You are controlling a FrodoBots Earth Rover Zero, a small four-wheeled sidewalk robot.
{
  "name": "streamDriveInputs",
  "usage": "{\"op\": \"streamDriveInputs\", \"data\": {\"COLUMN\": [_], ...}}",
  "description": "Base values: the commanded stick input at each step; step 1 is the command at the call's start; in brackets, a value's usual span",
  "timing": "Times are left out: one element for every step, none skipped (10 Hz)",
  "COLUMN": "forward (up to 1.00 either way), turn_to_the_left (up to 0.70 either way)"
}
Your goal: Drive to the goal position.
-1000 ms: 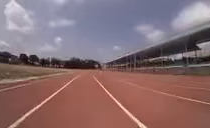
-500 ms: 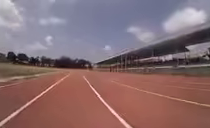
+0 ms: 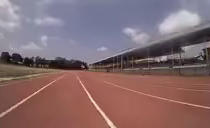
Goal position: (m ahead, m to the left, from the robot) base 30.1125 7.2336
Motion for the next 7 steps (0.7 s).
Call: {"op": "streamDriveInputs", "data": {"forward": [0.7,0.7,0.7,0.7,0.7,0.7,0.7], "turn_to_the_left": [0.0,0.0,0.0,0.0,0.0,0.0,0.0]}}
